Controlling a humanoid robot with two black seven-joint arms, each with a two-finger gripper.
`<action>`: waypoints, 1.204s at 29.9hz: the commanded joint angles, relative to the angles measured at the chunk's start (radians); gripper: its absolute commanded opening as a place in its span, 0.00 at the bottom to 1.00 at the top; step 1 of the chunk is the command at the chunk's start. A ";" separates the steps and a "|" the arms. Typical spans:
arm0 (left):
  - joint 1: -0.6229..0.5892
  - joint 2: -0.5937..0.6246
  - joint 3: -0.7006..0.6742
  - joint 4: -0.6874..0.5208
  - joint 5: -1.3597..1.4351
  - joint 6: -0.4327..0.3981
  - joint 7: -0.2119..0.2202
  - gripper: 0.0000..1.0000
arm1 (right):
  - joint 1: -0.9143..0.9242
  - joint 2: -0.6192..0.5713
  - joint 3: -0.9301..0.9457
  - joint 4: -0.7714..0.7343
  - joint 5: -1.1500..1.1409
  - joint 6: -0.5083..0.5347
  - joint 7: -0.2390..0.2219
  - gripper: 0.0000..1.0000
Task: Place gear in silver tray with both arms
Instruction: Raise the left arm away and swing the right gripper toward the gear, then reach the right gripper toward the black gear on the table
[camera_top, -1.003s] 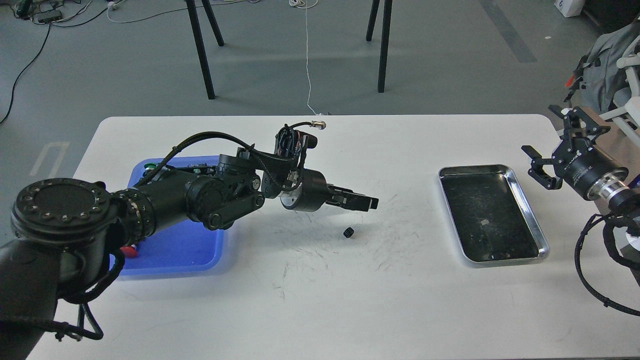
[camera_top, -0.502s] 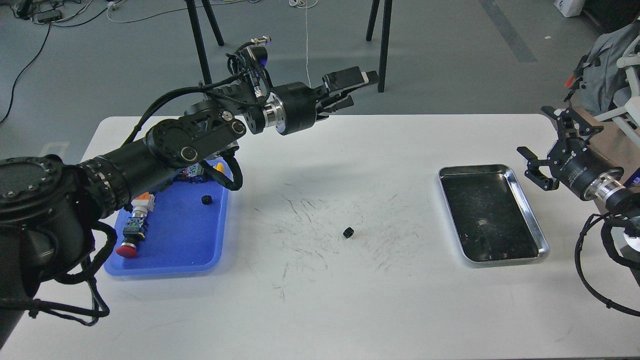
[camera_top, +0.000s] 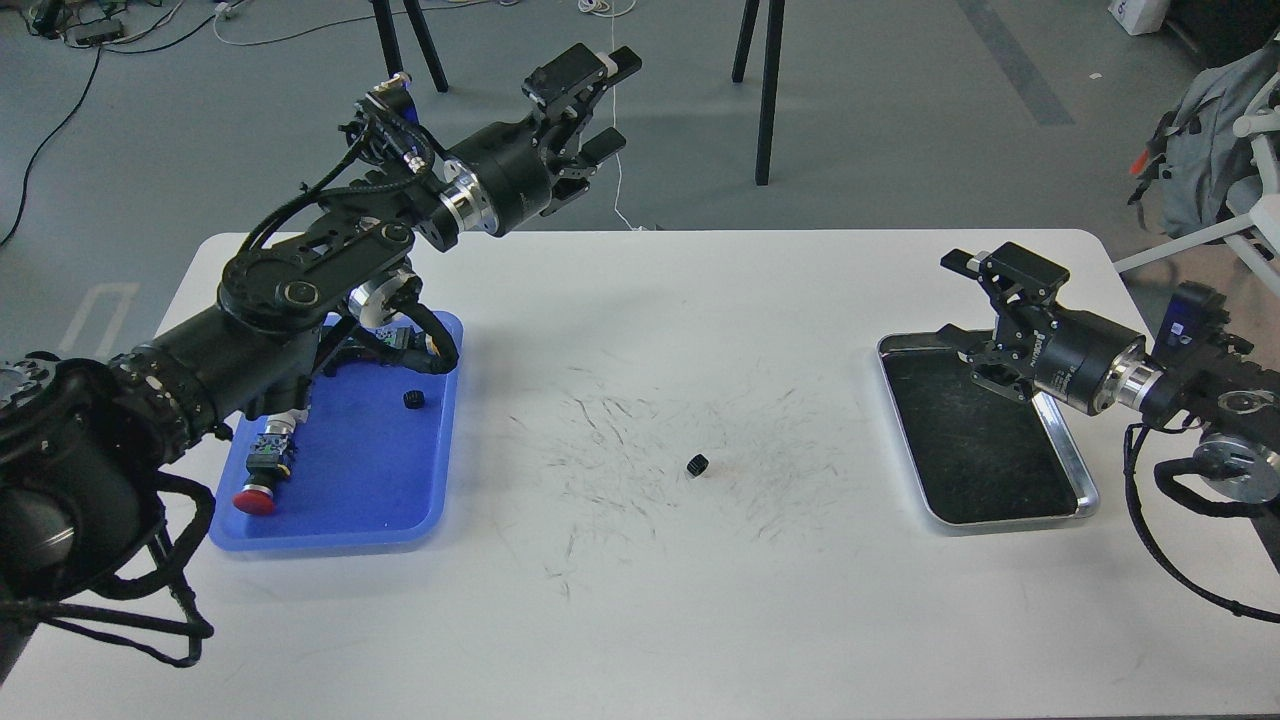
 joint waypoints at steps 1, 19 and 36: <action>0.021 0.004 -0.002 -0.001 -0.005 0.006 0.000 1.00 | 0.027 0.001 -0.001 -0.005 -0.020 0.000 -0.016 0.98; 0.097 0.021 -0.028 0.003 -0.106 0.063 0.000 1.00 | 0.038 -0.012 0.037 0.031 -0.034 0.000 -0.004 0.98; 0.091 0.023 -0.030 0.014 -0.109 0.063 0.000 1.00 | 0.142 -0.003 -0.113 0.217 -0.666 0.000 0.015 0.98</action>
